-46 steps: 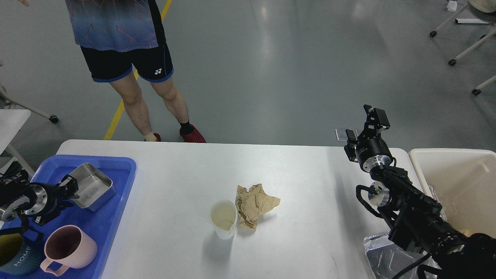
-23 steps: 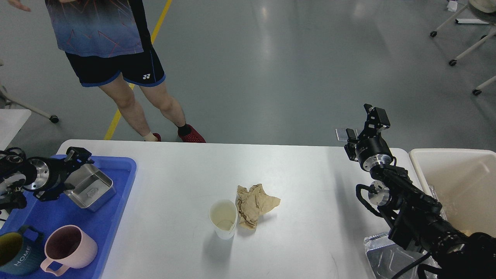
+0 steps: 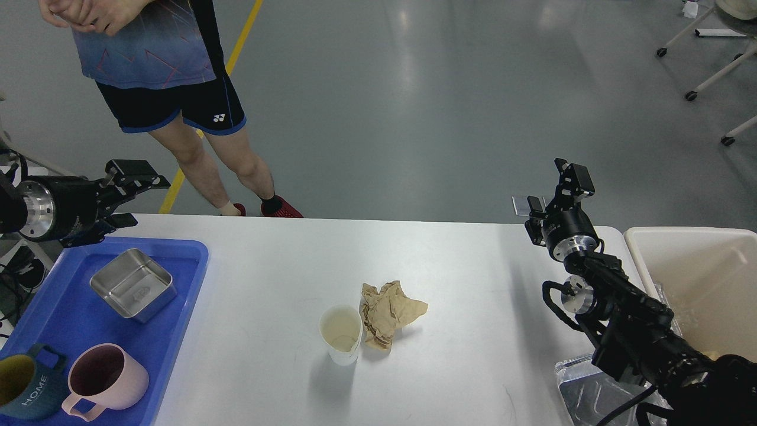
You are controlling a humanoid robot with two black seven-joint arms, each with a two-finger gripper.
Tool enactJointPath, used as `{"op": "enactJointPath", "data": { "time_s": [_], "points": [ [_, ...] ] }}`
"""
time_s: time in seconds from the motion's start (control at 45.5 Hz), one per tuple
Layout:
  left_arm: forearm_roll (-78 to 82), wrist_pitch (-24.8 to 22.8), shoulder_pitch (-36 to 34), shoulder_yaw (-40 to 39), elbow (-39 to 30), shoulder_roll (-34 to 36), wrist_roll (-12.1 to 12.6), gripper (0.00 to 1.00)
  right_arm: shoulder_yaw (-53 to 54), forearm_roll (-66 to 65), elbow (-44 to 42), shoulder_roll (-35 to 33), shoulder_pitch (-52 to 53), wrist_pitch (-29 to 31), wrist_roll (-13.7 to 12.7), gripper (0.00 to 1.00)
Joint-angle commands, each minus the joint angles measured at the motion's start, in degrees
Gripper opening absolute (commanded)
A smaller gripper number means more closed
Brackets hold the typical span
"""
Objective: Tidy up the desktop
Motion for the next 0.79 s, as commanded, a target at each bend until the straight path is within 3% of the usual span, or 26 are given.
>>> {"op": "enactJointPath", "data": {
  "time_s": [0.0,0.11,0.132,0.198,0.286,0.461,0.637,0.769],
  "points": [
    [0.0,-0.5,0.3,-1.7,-4.1,3.6,-2.5,0.89,0.0,0.0,0.0,0.0,0.0,0.0,0.0,1.0],
    [0.1,-0.8,0.4,-2.7,-6.8,6.5,-5.9,0.89,0.0,0.0,0.1,0.0,0.2,-0.1,0.0,1.0],
    [0.1,-1.6,0.4,-3.1,-7.1,7.4,-8.4,0.89,0.0,0.0,0.1,0.0,0.2,-0.1,0.0,1.0],
    [0.0,-3.2,0.4,-3.4,-7.0,8.4,-12.5,0.89,0.0,0.0,0.1,0.1,0.3,-0.1,0.0,1.0],
    [-0.1,-3.7,0.4,-3.7,-6.9,8.9,-16.7,0.89,0.0,0.0,0.1,0.1,0.3,-0.3,0.0,1.0],
    [-0.5,-2.1,1.3,-3.7,-3.2,3.4,-17.5,0.89,0.0,0.0,0.2,0.2,0.2,-0.4,0.0,1.0],
    [-0.9,3.2,2.4,-3.9,9.1,-8.6,-17.7,0.9,0.0,0.0,0.3,0.2,0.0,-0.4,0.0,1.0],
    [-8.2,3.8,2.7,-5.3,18.4,-18.6,-17.9,0.96,0.0,0.0,0.3,0.2,-0.1,-0.4,0.0,1.0]
  ]
}}
